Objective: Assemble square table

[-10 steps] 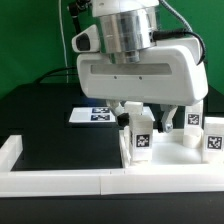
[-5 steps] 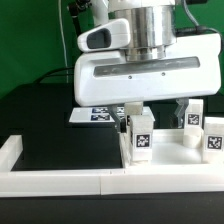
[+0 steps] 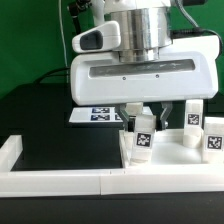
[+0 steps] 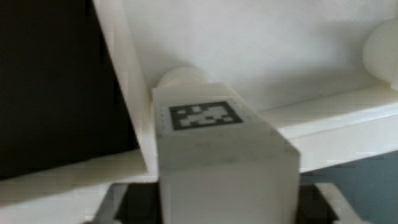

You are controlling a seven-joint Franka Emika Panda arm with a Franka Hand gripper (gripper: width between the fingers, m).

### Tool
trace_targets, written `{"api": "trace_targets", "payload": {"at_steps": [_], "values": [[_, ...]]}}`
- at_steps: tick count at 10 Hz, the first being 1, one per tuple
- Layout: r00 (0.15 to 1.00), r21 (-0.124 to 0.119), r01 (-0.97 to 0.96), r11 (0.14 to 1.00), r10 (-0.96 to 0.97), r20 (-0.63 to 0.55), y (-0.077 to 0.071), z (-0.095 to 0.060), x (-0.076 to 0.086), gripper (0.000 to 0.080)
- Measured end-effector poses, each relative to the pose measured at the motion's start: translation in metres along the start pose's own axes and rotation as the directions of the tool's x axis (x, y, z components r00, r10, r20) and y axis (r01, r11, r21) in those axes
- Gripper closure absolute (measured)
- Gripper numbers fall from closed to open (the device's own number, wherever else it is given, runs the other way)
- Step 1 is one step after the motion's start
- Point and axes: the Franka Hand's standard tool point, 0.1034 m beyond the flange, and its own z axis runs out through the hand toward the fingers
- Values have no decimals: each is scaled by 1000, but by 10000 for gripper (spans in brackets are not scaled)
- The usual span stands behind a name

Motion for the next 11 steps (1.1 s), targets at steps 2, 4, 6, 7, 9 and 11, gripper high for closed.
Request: {"api": "trace_targets", "payload": {"at_steps": [2, 4, 6, 7, 9, 11], "values": [[978, 5, -210, 978, 210, -13, 4, 2, 4, 491], [860, 42, -507, 861, 509, -35, 11, 3, 7, 491], [621, 81, -782, 617, 783, 36, 16, 3, 2, 491], [569, 82, -822, 564, 821, 54, 16, 3, 1, 491], [474, 95, -879, 468, 879, 55, 18, 4, -2, 491], [507, 91, -860, 502, 860, 54, 16, 4, -3, 383]]}}
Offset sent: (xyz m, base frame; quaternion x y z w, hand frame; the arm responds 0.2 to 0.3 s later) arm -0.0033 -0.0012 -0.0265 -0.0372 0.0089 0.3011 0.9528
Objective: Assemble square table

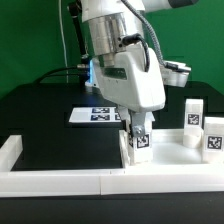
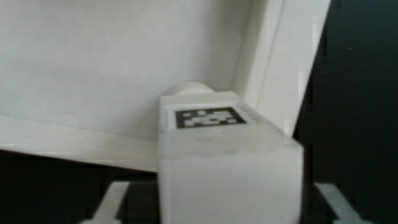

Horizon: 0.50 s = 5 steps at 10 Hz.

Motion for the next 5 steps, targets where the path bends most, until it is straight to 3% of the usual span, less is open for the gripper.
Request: {"api": "trace_targets", "payload": {"at_steps": [1, 2, 3, 5], "values": [[964, -44, 266, 963, -267, -10, -1, -1, -10, 383], [906, -57, 423, 904, -423, 1, -3, 0, -19, 247], [898, -48, 441, 896, -440, 15, 1, 2, -18, 181], [838, -48, 546, 836, -546, 21, 1, 3, -17, 156]]}}
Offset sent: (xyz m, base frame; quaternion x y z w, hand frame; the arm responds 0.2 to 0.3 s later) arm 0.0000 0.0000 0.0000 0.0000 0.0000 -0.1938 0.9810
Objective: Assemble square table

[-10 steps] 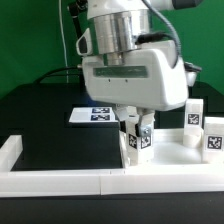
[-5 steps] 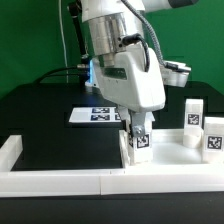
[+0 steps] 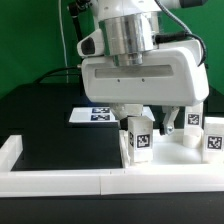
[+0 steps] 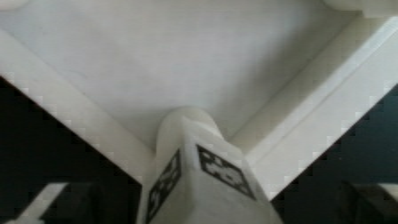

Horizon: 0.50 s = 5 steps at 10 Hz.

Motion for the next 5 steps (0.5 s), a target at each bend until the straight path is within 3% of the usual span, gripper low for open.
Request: {"api": "trace_targets", "payload": {"at_steps": [3, 5], "values": [[911, -21, 412, 911, -412, -2, 5, -1, 6, 151], [888, -21, 460, 888, -460, 0, 5, -1, 5, 151]]}}
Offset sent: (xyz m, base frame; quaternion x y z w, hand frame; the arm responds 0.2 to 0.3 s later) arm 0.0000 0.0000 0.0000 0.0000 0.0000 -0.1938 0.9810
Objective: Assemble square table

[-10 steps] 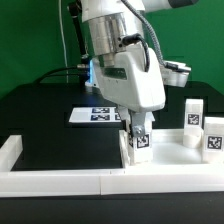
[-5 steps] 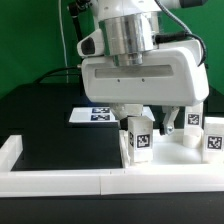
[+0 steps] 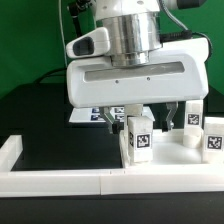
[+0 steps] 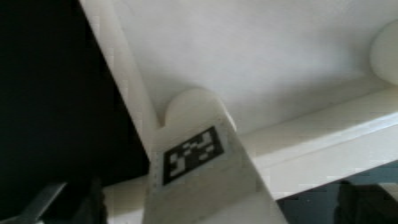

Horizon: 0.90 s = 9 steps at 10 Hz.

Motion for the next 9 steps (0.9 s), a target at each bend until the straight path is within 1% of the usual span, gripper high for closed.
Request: {"api": "trace_targets", "payload": {"at_steps": [1, 2, 3, 4, 5, 6, 7, 9], "values": [[999, 2, -33, 999, 33, 0, 0, 0, 0, 252], [999, 2, -32, 999, 32, 0, 0, 0, 0, 407], [996, 3, -91, 996, 91, 1, -1, 0, 0, 407], [983, 2, -183, 983, 183, 2, 1, 0, 0, 508], [966, 2, -260, 966, 260, 1, 1, 0, 0, 508], [957, 2, -290, 957, 290, 2, 1, 0, 0, 508], [913, 10, -409, 913, 409, 4, 1, 0, 0, 508], [724, 30, -690, 723, 689, 33, 3, -1, 0, 508]]}}
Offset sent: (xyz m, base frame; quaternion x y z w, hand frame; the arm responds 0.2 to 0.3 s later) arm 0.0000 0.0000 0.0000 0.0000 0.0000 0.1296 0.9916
